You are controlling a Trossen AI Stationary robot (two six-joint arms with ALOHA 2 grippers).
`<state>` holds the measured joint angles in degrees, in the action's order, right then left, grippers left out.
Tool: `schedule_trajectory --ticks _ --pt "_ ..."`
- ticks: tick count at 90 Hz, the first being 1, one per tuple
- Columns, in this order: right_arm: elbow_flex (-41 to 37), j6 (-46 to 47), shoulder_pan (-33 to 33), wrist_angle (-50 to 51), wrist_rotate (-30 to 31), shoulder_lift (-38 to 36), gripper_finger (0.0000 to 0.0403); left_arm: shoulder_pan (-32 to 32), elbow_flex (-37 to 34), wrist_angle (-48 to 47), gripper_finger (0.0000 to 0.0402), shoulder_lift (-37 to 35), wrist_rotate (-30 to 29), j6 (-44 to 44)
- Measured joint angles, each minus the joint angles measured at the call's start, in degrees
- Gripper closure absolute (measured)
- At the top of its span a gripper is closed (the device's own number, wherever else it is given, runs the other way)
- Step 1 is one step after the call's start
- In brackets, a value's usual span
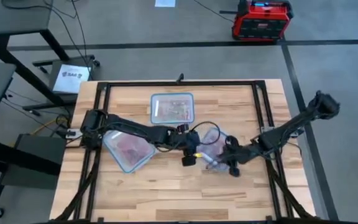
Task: Sort candy
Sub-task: Close the middle right transparent bin
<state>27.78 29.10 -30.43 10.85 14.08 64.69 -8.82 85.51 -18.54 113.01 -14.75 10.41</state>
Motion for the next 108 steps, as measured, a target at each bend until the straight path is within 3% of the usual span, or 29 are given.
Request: schedule_trajectory --ticks 9,23,35,48,62,108 --pt "-0.3 0.4 -1.86 0.96 1.06 -2.9 0.0302 -1.47 1.07 -1.09 0.0283 -0.33 0.13 0.55" --pt "-0.23 7.65 -0.26 -2.02 14.11 -4.88 0.0302 -1.62 3.35 -0.51 0.0283 -0.63 -2.01 -3.98" --pt "-0.23 11.85 0.89 -2.78 19.3 -0.57 0.0302 0.72 3.27 0.73 0.0283 -0.27 -4.93 -9.28" --pt "-0.22 10.2 1.25 -8.19 23.94 6.37 0.0302 2.88 3.01 3.92 0.0283 2.46 -2.31 -14.12" --pt "0.1 8.63 2.1 -11.74 25.82 12.31 0.0302 4.39 3.06 8.2 0.0283 5.82 7.63 -12.96" --pt "0.09 4.55 3.1 -15.67 25.97 17.96 0.0302 4.11 2.8 14.87 0.0283 8.35 14.06 -11.38"
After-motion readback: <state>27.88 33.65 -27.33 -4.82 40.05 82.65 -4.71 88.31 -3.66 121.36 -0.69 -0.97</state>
